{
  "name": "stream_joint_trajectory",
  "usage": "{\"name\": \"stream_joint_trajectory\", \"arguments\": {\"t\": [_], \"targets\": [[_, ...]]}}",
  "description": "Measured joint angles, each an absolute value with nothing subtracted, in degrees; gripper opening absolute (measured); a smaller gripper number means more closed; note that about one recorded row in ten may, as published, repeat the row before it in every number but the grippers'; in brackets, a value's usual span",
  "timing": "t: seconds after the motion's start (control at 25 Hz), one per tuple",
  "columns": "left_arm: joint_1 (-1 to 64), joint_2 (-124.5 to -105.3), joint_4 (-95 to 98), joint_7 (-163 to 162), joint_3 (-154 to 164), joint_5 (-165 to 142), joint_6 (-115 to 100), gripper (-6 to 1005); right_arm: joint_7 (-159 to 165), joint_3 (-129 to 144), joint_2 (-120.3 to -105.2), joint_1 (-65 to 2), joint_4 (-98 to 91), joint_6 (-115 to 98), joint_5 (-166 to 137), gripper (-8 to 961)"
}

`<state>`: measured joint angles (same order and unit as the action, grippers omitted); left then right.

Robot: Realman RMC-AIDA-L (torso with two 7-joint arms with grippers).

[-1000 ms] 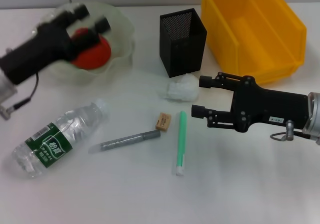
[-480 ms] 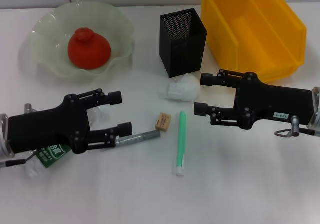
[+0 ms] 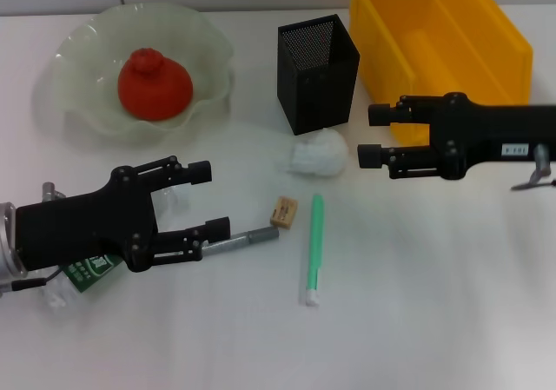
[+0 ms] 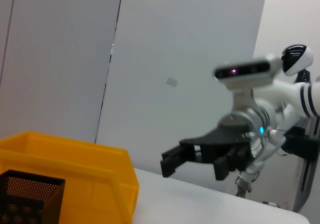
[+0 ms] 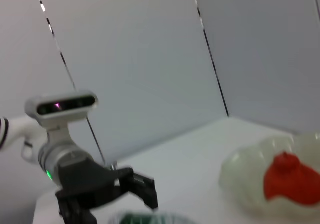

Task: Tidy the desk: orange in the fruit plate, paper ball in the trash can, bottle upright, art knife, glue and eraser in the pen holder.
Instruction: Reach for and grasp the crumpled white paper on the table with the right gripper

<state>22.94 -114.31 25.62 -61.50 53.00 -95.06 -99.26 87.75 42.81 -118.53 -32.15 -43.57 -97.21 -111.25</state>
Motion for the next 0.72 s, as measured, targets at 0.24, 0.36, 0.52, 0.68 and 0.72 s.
{"name": "stream_joint_trajectory", "arguments": {"t": [0.24, 0.36, 0.52, 0.68, 0.72], "targets": [[23.0, -114.46, 25.3, -60.6, 53.0, -95.1, -98.1, 804, 103.9, 48.7, -117.14, -39.4, -53.4, -98.0, -124.8, 753], [22.9, -114.60, 25.4, -60.3, 53.1, -95.2, -97.5, 804, 107.1, 51.9, -117.02, -42.7, -54.5, -98.1, -128.7, 753], [22.8, -114.58, 25.5, -60.2, 53.1, -95.2, -97.2, 804, 109.0, 54.6, -117.19, -45.1, -55.5, -97.8, -131.6, 752], [22.8, -114.44, 25.7, -60.1, 53.0, -95.1, -96.4, 804, 110.3, 55.9, -118.56, -47.9, -56.8, -96.5, -135.7, 751], [22.8, -114.43, 25.7, -60.1, 52.9, -95.0, -96.3, 804, 110.3, 55.9, -118.56, -47.9, -56.8, -96.5, -135.7, 751]]}}
